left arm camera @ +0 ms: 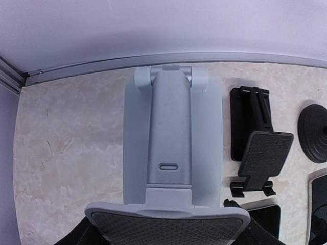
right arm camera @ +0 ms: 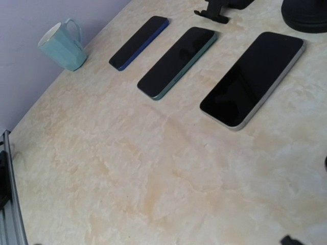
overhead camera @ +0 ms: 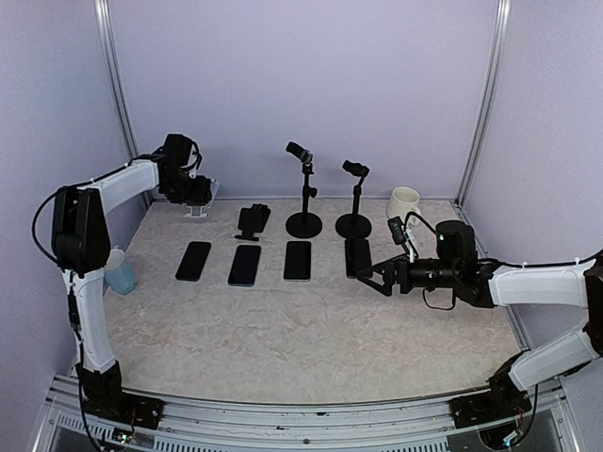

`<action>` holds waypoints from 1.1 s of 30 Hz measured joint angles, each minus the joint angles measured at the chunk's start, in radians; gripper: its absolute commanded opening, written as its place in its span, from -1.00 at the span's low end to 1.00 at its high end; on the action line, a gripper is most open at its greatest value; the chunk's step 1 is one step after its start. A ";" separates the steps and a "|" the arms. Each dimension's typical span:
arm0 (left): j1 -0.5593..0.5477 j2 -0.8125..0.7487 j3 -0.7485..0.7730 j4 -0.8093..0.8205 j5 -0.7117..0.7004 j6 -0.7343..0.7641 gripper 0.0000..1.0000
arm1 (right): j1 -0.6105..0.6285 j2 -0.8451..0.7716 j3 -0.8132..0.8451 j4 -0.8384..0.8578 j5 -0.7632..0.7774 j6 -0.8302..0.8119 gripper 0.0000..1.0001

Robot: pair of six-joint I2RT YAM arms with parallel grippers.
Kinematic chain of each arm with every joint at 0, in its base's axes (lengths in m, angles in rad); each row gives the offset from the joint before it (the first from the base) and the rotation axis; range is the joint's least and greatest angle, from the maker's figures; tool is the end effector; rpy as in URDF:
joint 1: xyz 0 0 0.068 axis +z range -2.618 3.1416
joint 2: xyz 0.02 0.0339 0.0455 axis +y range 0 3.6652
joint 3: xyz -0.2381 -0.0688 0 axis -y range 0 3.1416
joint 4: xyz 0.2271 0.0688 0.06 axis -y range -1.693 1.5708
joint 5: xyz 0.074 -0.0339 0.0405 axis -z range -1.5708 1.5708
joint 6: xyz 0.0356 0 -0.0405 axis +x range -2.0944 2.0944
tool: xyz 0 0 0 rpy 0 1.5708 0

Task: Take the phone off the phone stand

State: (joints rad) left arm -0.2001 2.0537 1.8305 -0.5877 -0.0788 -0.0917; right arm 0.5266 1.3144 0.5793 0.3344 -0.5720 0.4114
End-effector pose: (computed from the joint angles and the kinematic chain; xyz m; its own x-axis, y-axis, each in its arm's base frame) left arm 0.4325 -0.0849 0.2532 -0.7207 0.0530 -0.6912 0.0793 0.9968 -0.0063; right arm 0.2186 0.1494 0.1955 -0.6504 0.0108 -0.7595 -0.6474 0.5150 0.5617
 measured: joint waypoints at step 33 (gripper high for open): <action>0.066 0.404 0.288 -0.040 0.071 0.051 0.05 | 0.000 0.051 0.031 -0.032 -0.004 -0.003 0.99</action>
State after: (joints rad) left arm -0.1341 2.4573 2.1181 -0.6281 -0.0078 -0.0402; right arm 0.5262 1.3659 0.6098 0.3027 -0.5758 0.4080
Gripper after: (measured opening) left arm 0.677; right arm 0.997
